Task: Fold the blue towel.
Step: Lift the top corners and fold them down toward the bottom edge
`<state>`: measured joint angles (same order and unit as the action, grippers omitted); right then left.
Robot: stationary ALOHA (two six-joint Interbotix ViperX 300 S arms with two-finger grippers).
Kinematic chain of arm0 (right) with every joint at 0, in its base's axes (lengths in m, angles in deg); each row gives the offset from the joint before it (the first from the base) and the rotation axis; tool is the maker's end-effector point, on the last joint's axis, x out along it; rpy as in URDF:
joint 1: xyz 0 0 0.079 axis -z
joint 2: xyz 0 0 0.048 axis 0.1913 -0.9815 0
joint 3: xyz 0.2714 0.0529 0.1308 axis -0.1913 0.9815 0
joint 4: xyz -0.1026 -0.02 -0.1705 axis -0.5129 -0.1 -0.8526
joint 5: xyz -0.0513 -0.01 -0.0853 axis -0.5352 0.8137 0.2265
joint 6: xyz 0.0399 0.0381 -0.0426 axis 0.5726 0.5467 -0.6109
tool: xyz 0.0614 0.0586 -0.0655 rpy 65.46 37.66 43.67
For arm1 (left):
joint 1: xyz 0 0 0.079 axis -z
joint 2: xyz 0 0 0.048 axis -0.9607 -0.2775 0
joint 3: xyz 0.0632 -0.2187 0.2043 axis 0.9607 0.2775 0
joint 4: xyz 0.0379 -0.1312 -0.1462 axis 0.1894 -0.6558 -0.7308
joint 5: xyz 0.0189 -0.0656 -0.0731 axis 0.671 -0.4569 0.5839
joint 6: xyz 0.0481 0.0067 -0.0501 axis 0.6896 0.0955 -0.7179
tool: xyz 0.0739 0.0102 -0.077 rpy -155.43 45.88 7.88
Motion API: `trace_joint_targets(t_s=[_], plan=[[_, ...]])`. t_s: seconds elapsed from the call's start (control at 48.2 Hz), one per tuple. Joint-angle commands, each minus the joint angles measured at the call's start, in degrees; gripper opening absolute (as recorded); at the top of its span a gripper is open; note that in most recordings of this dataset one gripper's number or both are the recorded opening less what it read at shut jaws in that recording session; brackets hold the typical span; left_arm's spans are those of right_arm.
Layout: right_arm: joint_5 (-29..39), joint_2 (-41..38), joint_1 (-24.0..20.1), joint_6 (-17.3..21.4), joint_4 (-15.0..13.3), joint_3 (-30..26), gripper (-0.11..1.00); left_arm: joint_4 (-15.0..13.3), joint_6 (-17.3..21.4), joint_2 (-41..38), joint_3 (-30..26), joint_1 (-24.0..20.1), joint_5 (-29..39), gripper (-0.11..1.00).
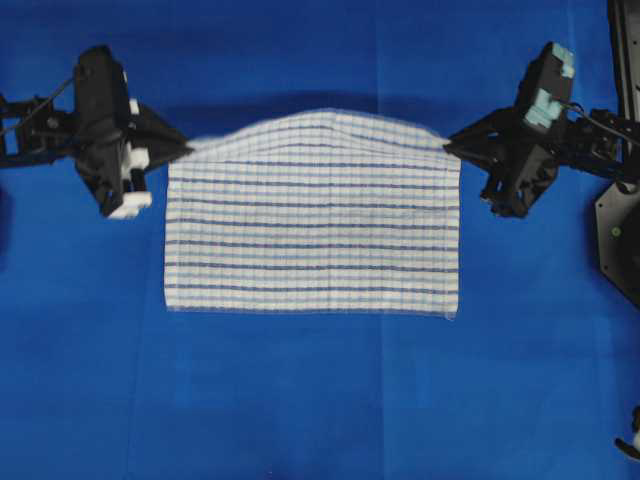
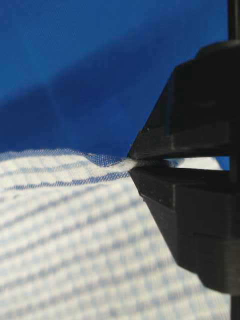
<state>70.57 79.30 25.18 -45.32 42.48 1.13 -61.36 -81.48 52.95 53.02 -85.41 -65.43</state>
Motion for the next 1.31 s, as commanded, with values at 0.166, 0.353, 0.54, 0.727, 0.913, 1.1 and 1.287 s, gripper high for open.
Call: trace_joint_targets(t_s=[0.166,0.353,0.54,0.727,0.913,1.1,1.287], plan=[[0.9,8.2,-8.5,2.0,2.7,1.8,0.05,0.0,-5.7,2.9,0.9,8.3,-0.8,0.05],[0.9,9.1,-14.0,2.1,4.9,1.8,0.05,0.0,-8.1,3.0,1.0,14.2,-1.7,0.05],[0.8,6.9,-18.4,2.1,8.0,1.7,0.05,0.0,-9.8,2.9,1.1,17.5,-2.7,0.05],[0.6,3.8,-21.1,2.1,10.4,1.1,0.05,0.0,-10.1,2.5,1.1,18.9,-2.8,0.05],[0.4,-0.1,-22.3,2.1,11.1,0.1,0.05,0.0,-10.1,1.9,1.4,19.3,-2.5,0.05],[0.4,-2.4,-23.6,2.1,11.2,-0.7,0.05,0.0,-10.1,0.9,1.8,20.7,-2.5,0.05],[0.4,-3.8,-25.0,2.1,11.4,-0.9,0.05,0.0,-10.1,-1.5,1.3,22.1,-2.8,0.05]])
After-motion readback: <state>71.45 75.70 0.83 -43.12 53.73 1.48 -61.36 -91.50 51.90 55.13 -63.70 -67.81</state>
